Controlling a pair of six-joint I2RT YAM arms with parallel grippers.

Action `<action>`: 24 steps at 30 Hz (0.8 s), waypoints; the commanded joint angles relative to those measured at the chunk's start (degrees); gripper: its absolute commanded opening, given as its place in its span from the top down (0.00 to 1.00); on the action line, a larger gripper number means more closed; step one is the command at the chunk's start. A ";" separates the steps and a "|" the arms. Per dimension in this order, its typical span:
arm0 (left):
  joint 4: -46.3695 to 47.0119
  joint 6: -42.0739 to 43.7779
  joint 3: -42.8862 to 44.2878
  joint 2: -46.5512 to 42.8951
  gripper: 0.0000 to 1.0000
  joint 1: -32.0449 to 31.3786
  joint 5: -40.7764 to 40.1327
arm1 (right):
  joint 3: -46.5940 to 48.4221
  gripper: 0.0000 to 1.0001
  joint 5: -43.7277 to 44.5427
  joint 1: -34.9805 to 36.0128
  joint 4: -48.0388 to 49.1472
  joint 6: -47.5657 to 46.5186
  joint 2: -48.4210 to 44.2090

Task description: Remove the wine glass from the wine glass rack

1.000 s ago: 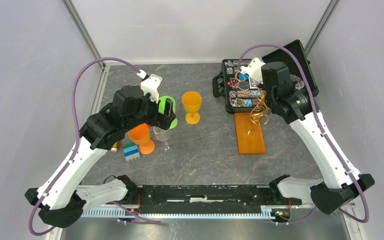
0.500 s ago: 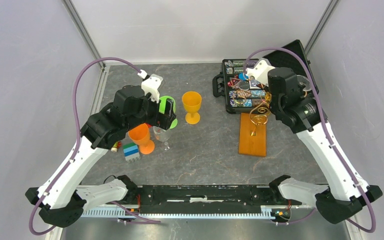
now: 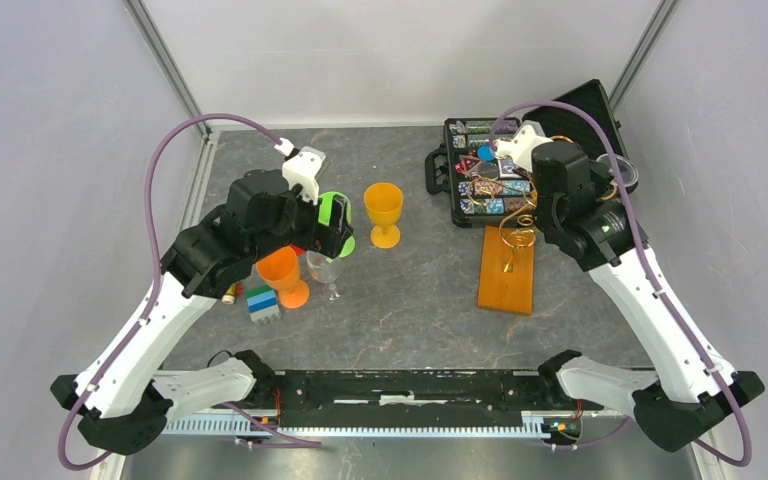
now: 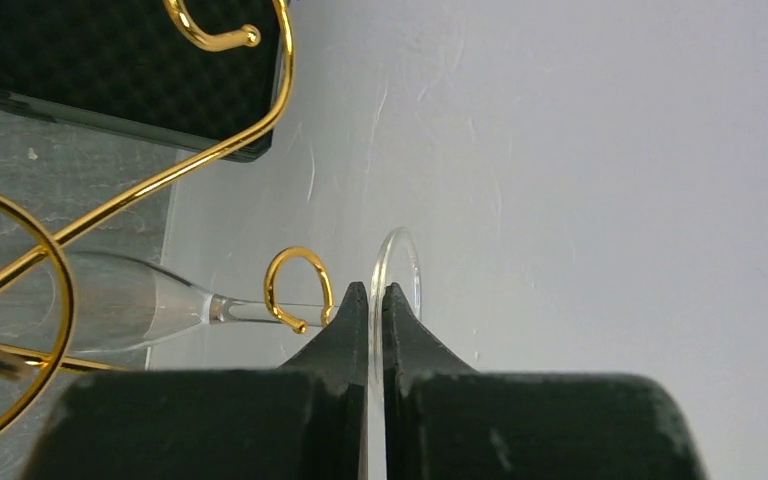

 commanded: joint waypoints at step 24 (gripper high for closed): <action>3.15 0.61 -0.22 0.16 0.00 -0.18 0.31 | 1.66 1.00 -13.68 0.60 2.82 3.54 -2.83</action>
